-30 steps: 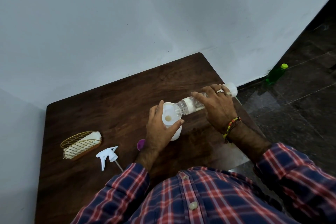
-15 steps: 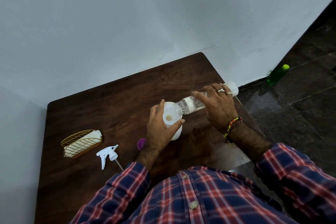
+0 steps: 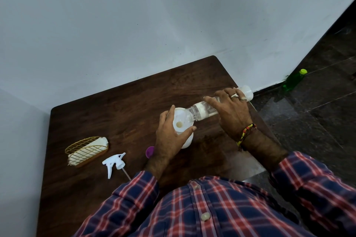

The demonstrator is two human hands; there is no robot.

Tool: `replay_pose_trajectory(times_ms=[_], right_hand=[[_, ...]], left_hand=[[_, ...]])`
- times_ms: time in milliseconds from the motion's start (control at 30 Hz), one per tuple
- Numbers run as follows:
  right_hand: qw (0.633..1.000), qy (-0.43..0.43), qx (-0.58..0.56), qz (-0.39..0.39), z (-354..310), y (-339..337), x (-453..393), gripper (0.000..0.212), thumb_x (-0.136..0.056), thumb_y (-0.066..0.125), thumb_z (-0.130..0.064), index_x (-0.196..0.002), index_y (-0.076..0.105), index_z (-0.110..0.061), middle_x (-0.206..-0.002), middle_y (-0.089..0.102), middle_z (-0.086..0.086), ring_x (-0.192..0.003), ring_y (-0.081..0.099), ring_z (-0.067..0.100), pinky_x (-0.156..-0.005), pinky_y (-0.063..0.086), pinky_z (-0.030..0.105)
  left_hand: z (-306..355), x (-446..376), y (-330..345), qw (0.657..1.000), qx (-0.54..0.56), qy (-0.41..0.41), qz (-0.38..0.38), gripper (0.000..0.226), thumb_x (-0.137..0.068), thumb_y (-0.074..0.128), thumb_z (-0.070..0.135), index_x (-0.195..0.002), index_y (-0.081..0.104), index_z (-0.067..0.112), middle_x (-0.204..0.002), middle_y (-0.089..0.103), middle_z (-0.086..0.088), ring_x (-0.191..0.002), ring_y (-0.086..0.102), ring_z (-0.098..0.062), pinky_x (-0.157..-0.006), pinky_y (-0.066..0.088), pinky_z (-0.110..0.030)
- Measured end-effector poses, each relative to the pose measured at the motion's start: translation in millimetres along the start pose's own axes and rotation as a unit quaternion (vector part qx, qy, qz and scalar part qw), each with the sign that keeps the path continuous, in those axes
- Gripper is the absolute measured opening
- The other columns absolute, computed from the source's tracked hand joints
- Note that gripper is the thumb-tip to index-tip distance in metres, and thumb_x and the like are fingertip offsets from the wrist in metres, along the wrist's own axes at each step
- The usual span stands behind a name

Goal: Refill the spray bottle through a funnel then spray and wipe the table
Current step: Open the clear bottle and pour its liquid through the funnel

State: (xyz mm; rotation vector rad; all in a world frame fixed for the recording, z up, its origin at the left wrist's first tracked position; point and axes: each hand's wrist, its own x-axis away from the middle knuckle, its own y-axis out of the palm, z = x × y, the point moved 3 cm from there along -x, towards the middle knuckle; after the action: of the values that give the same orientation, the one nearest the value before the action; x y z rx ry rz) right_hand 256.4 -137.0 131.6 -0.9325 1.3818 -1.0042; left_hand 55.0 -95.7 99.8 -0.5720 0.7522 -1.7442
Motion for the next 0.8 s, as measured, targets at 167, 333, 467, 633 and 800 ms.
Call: replay_pose_trajectory(times_ms=[167,333,467,633,800], right_hand=[[1.0,-0.001,0.002,-0.001,0.2,0.3,-0.2,0.068,-0.059,0.073,0.001,-0.119,0.063,-0.028,-0.11,0.063,0.008,-0.11,0.057,0.035,-0.102,0.039,0.056],[1.0,0.003,-0.003,-0.006,-0.2,0.7,0.3,0.069,-0.058,0.074,0.001,-0.119,0.064,-0.028,-0.11,0.064,0.008,-0.109,0.057,0.035,-0.102,0.039,0.055],[1.0,0.003,-0.006,-0.012,-0.4,0.8,0.1,0.069,-0.058,0.075,0.001,-0.12,0.063,-0.027,-0.111,0.063,0.009,-0.11,0.057,0.036,-0.102,0.039,0.057],[1.0,0.0,-0.003,-0.01,-0.4,0.1,-0.1,0.069,-0.058,0.074,0.002,-0.12,0.063,-0.026,-0.111,0.063,0.009,-0.111,0.057,0.036,-0.103,0.038,0.056],[1.0,-0.005,0.001,0.001,-0.6,-0.7,-1.1,0.069,-0.057,0.075,0.002,-0.118,0.064,-0.026,-0.109,0.064,0.009,-0.109,0.058,0.036,-0.102,0.039,0.056]], left_hand=[[0.4,-0.1,0.4,1.0,0.001,-0.002,-0.001,0.099,-0.071,0.078,0.055,-0.151,0.029,0.022,-0.145,0.036,0.001,-0.127,0.044,-0.015,-0.098,0.044,-0.03],[-0.7,0.0,0.3,1.0,0.004,-0.001,0.002,0.099,-0.07,0.078,0.056,-0.151,0.029,0.022,-0.145,0.036,0.001,-0.127,0.044,-0.015,-0.1,0.044,-0.031],[-0.9,-0.2,0.1,1.0,0.005,-0.002,0.0,0.1,-0.071,0.078,0.055,-0.151,0.029,0.022,-0.145,0.036,0.001,-0.127,0.043,-0.015,-0.099,0.042,-0.028],[-0.4,0.0,0.2,1.0,0.0,-0.004,-0.001,0.099,-0.071,0.078,0.055,-0.151,0.029,0.022,-0.145,0.036,0.001,-0.127,0.044,-0.016,-0.099,0.043,-0.031],[0.1,-0.8,0.3,1.0,-0.007,-0.007,-0.002,0.1,-0.071,0.078,0.056,-0.151,0.029,0.022,-0.146,0.036,0.0,-0.128,0.044,-0.017,-0.1,0.043,-0.032]])
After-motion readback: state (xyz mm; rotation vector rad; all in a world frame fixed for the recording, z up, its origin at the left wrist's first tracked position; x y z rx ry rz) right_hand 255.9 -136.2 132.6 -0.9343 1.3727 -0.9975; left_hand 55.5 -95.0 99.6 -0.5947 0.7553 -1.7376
